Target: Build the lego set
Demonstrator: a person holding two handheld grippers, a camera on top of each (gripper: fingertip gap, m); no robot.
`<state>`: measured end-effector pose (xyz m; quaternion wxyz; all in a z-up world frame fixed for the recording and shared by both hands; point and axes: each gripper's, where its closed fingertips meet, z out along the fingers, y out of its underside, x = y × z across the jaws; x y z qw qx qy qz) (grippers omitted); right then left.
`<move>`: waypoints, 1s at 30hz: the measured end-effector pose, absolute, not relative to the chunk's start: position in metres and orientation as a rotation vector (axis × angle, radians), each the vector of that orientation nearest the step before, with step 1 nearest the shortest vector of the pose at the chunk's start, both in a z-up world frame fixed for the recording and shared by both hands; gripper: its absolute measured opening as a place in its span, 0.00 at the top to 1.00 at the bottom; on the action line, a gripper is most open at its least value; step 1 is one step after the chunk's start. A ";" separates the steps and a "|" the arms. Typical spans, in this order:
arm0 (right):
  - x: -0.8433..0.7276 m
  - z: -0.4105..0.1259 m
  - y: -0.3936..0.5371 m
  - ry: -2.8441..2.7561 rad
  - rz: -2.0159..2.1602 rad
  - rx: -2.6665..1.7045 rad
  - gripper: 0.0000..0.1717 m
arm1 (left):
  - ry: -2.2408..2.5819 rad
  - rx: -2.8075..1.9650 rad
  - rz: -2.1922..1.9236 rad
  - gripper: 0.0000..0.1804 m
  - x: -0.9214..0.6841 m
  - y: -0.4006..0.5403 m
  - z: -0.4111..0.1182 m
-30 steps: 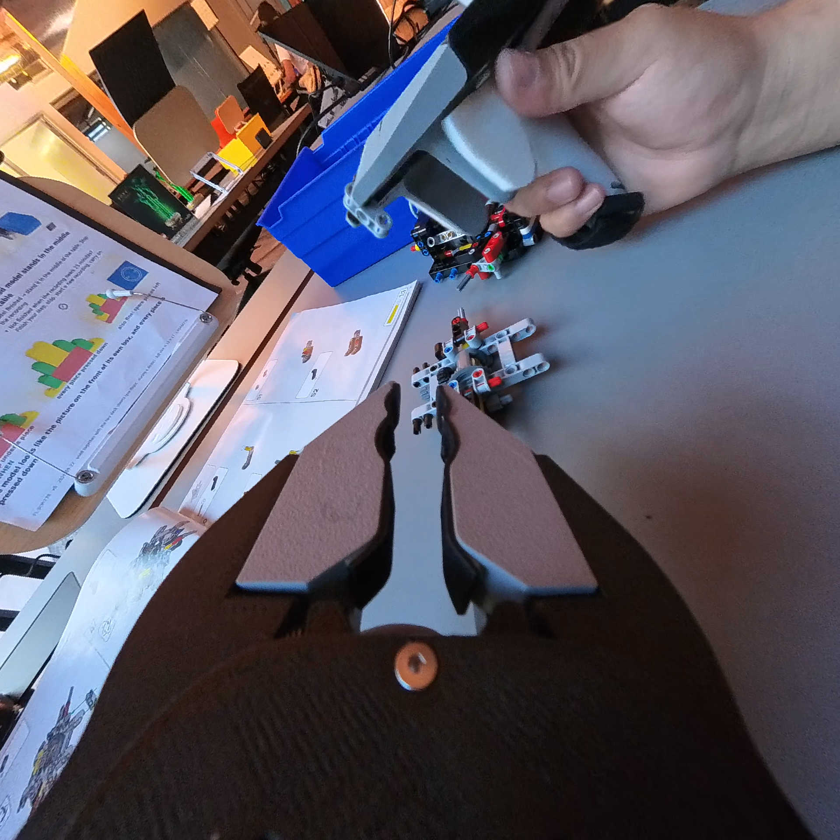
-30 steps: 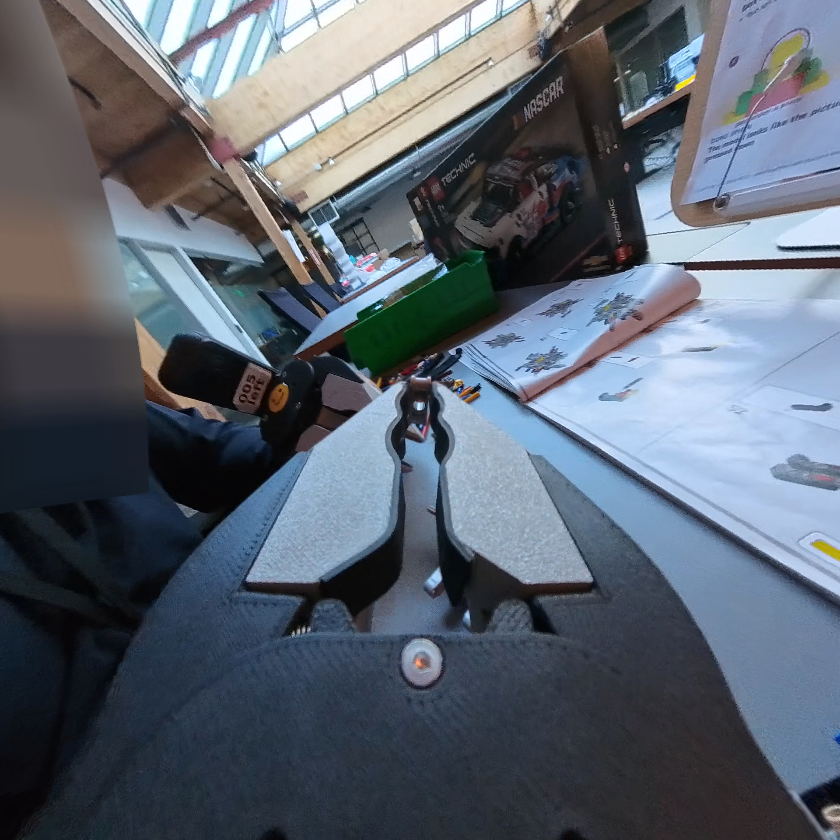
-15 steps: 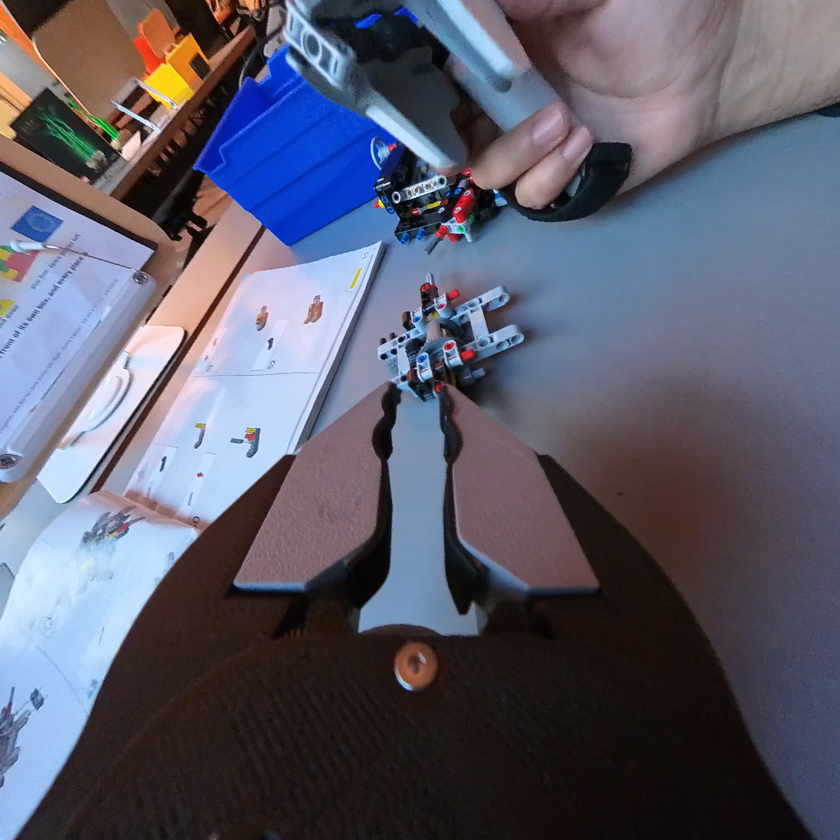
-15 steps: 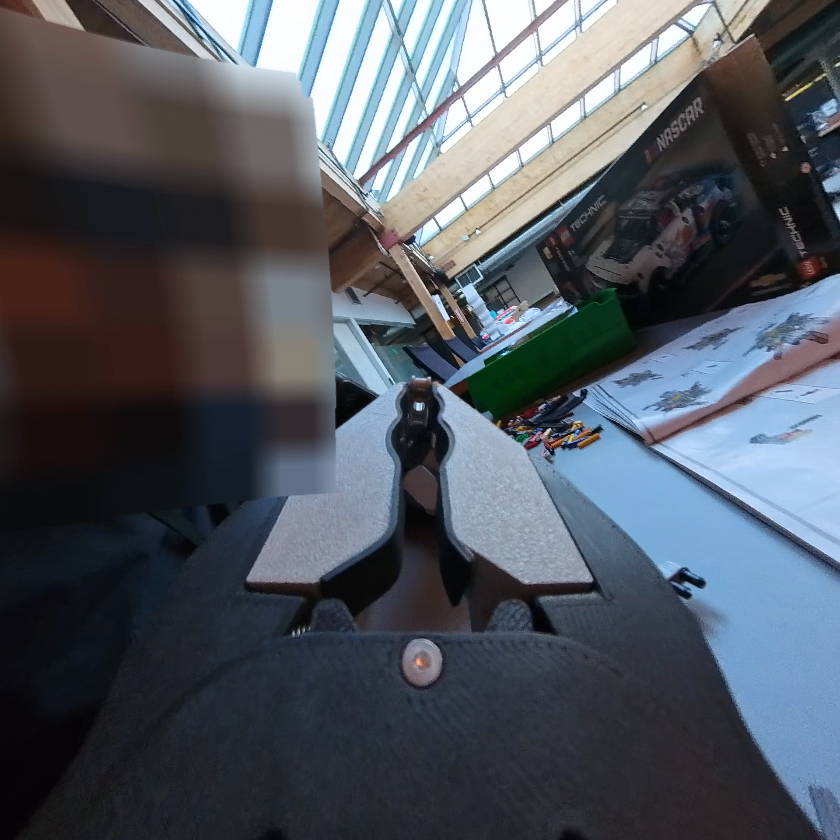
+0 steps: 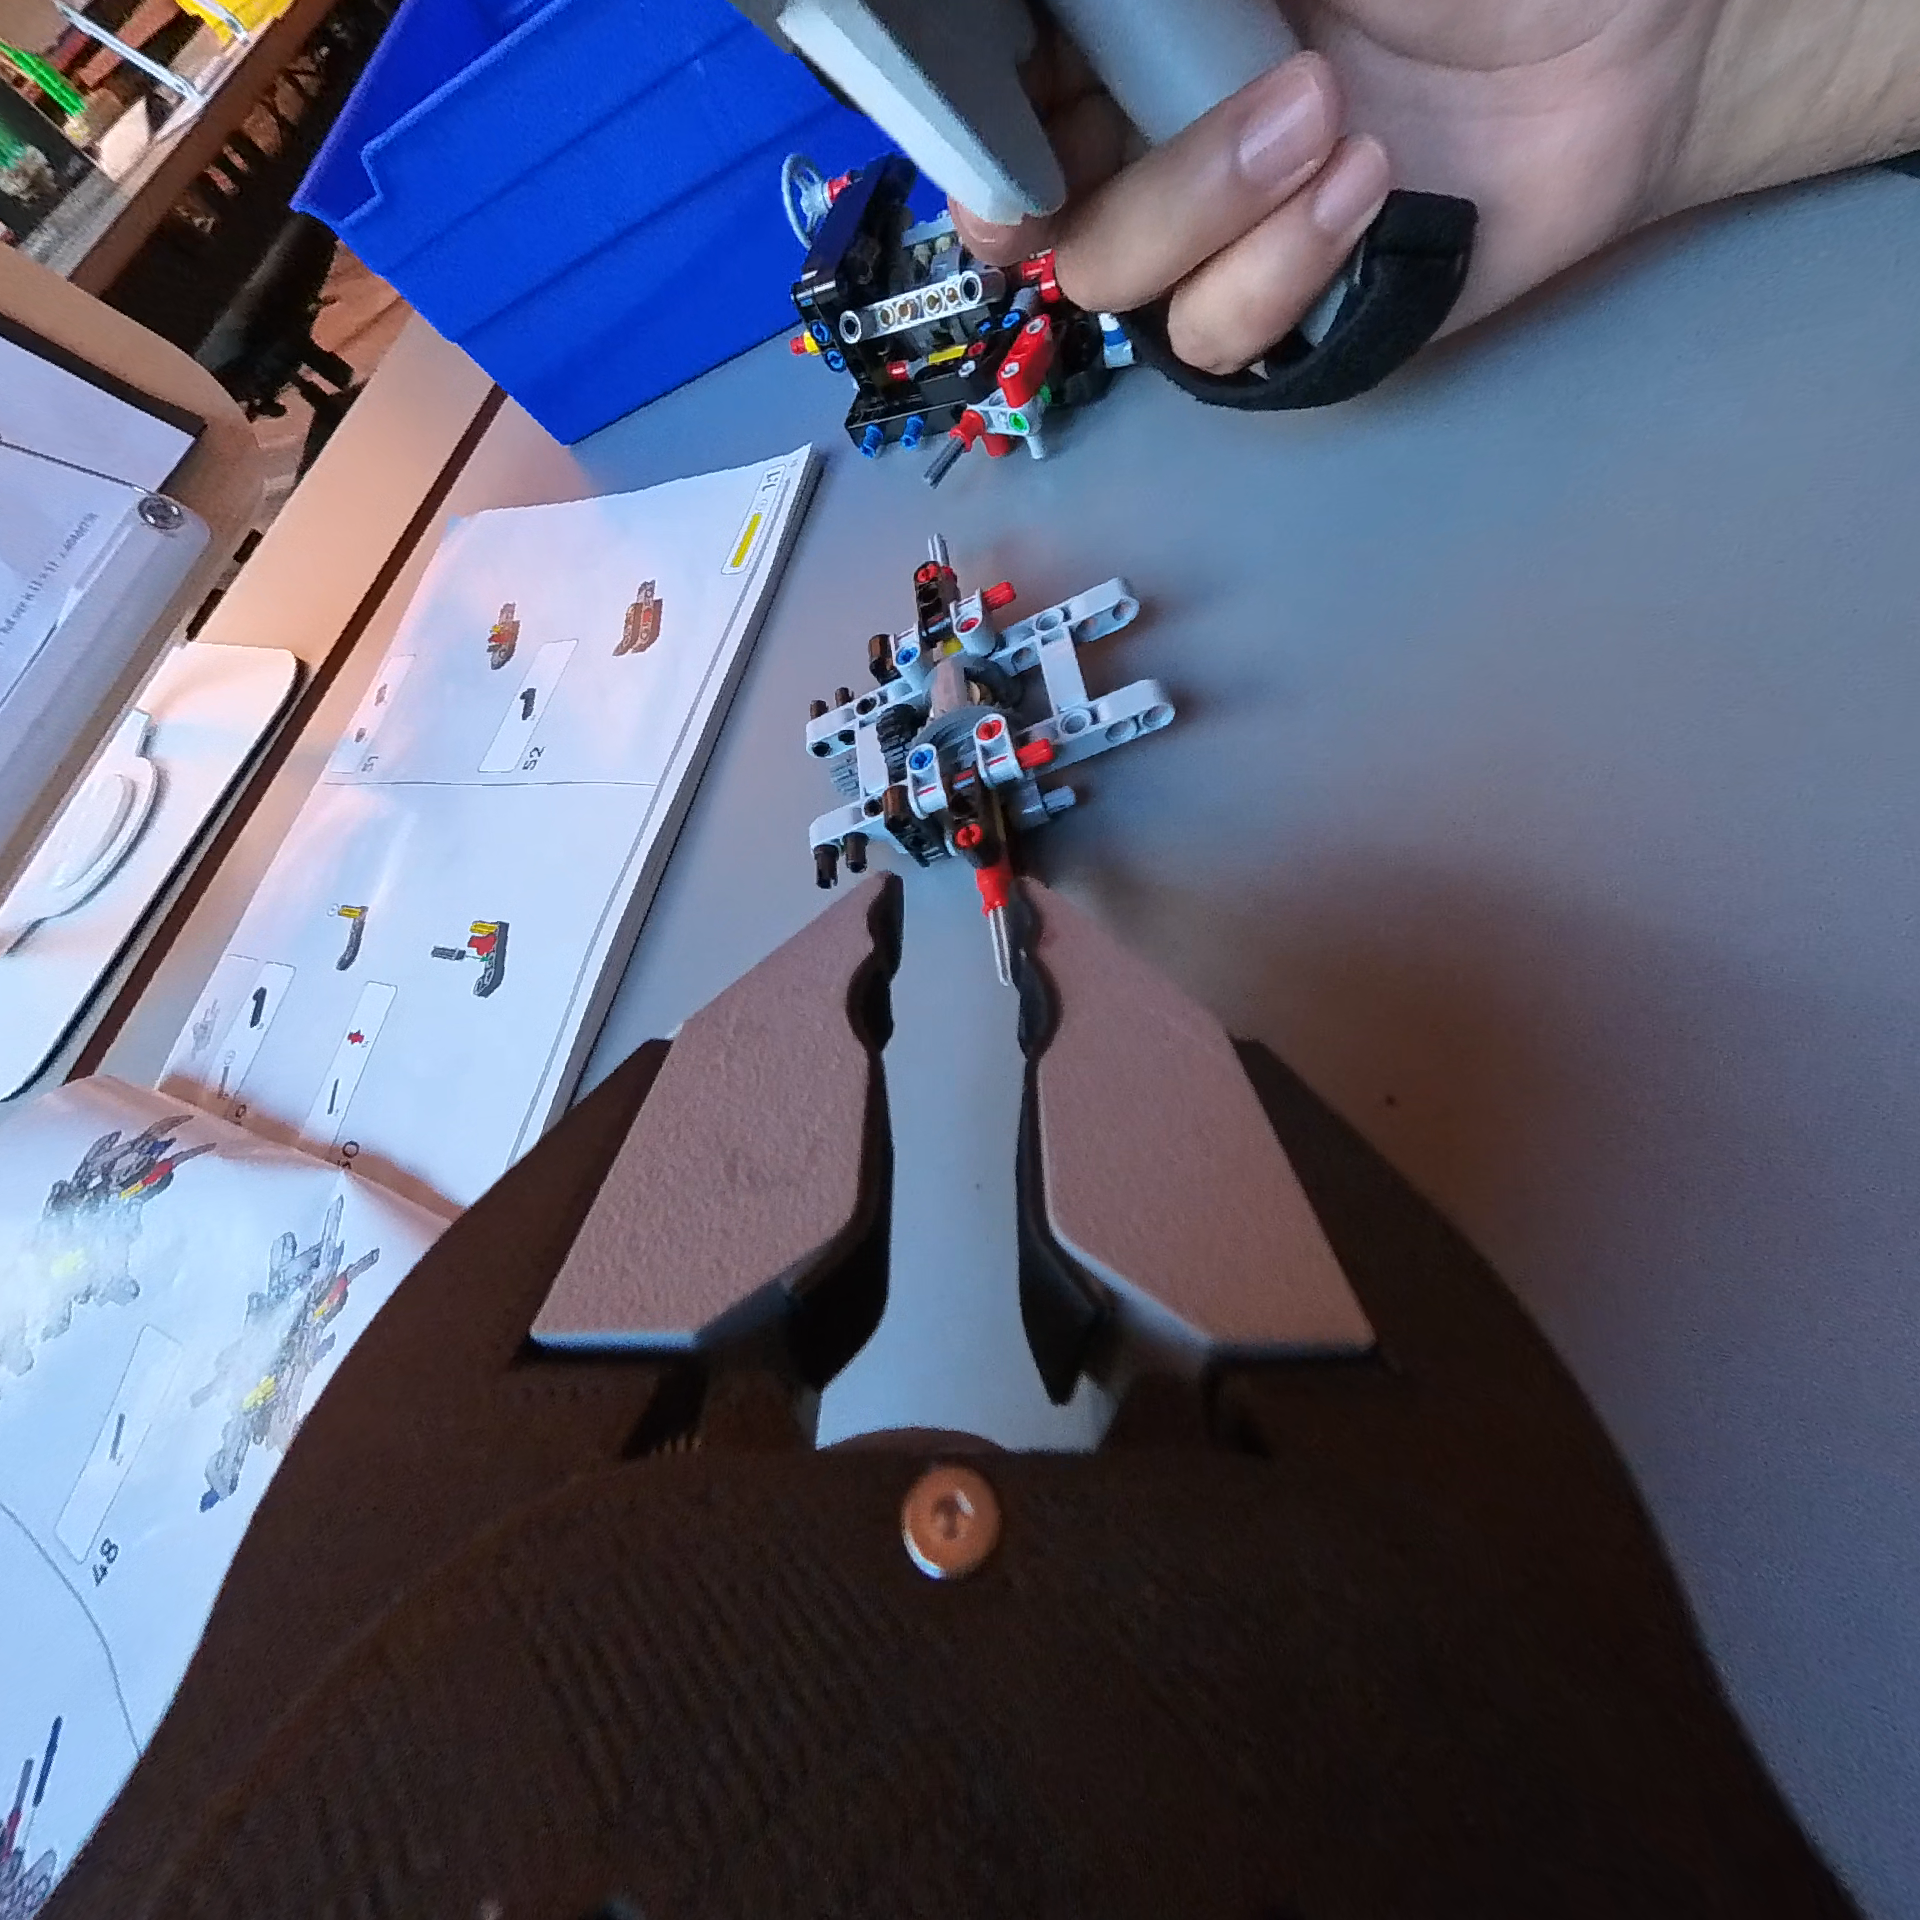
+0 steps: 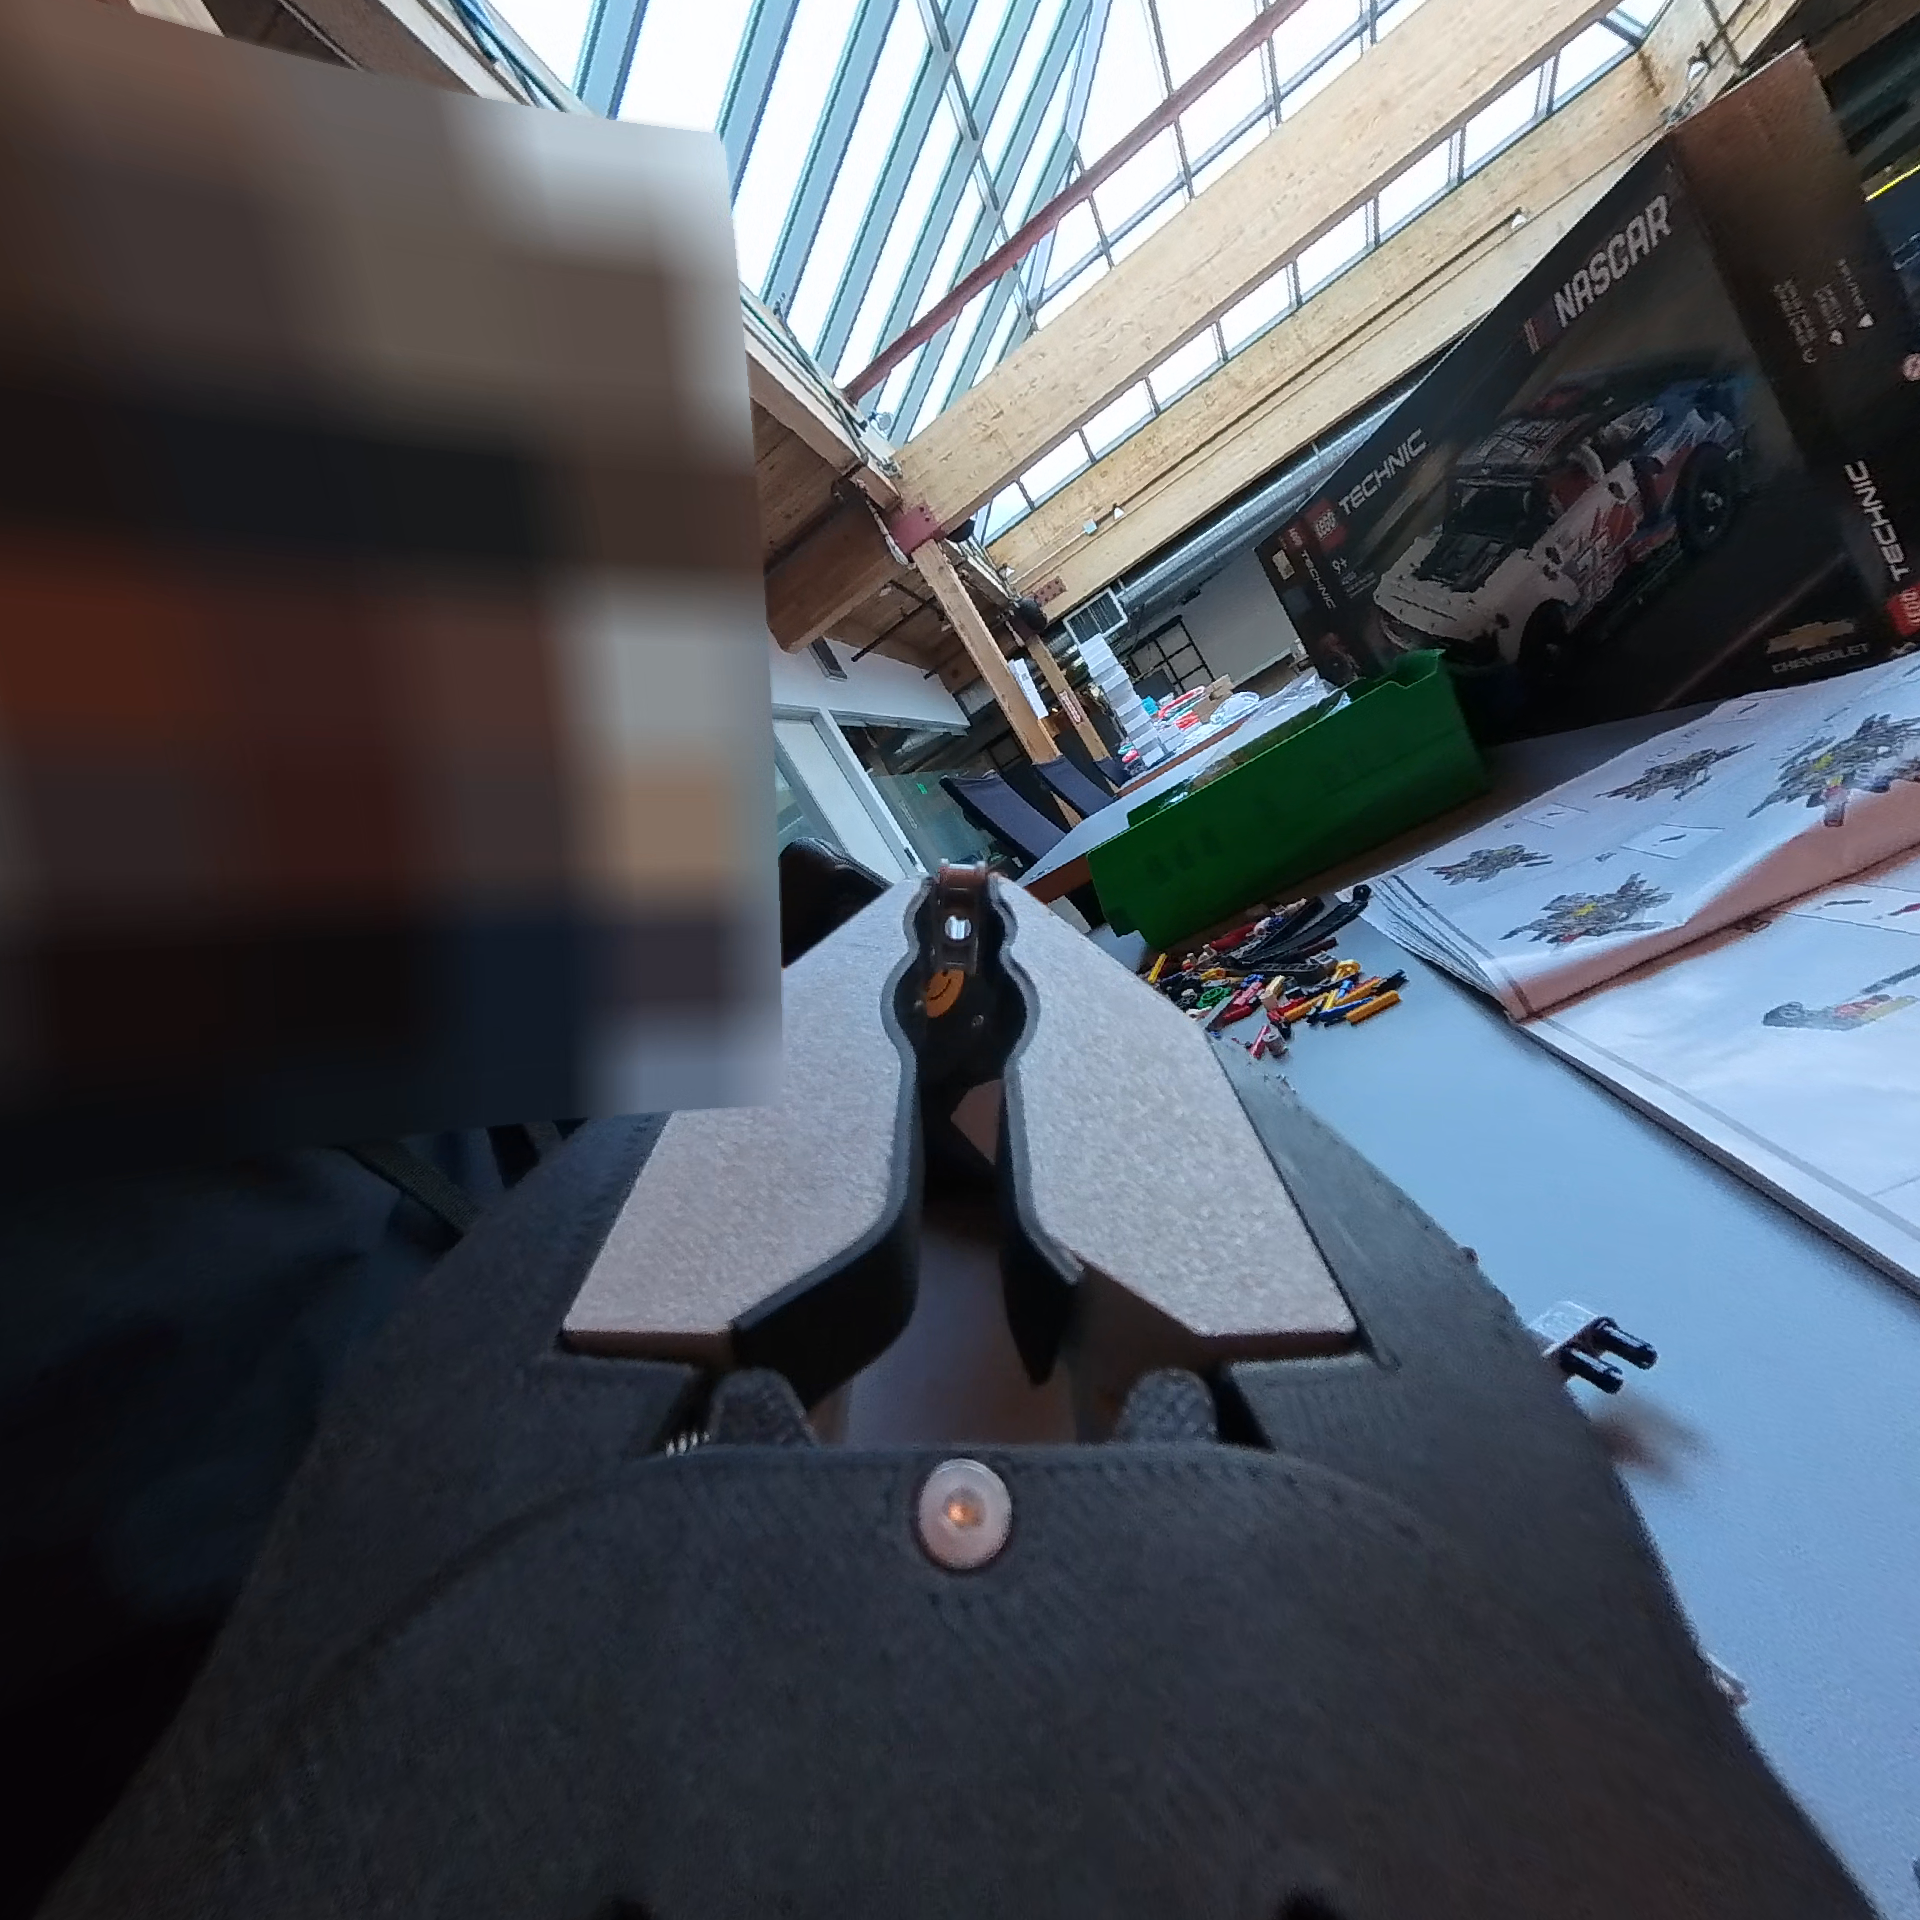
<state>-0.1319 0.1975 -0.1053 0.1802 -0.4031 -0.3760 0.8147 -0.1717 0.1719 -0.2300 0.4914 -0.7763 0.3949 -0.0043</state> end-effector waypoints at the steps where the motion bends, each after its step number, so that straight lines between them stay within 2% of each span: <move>1: -0.132 -0.105 0.197 -1.065 2.298 -1.141 0.97 | 0.961 -1.886 -0.007 0.90 -0.172 0.172 -0.230; 8: -0.140 -0.116 0.196 -1.114 2.204 -1.213 0.98 | 0.965 -1.892 0.000 0.91 -0.172 0.171 -0.232; 15: -0.158 -0.130 0.211 -1.109 1.792 -1.354 0.98 | 0.851 -1.802 -0.035 0.92 -0.175 0.175 -0.206; 19: -0.172 -0.123 0.201 -0.960 1.929 -1.393 0.98 | 0.778 -1.666 0.008 0.89 -0.174 0.176 -0.177; 26: -0.195 -0.128 0.172 -0.987 1.909 -1.434 0.98 | 0.653 -1.551 0.053 0.90 -0.176 0.174 -0.146; 30: -0.198 -0.127 0.170 -0.922 1.935 -1.449 0.98 | 0.625 -1.555 0.043 0.95 -0.182 0.174 -0.144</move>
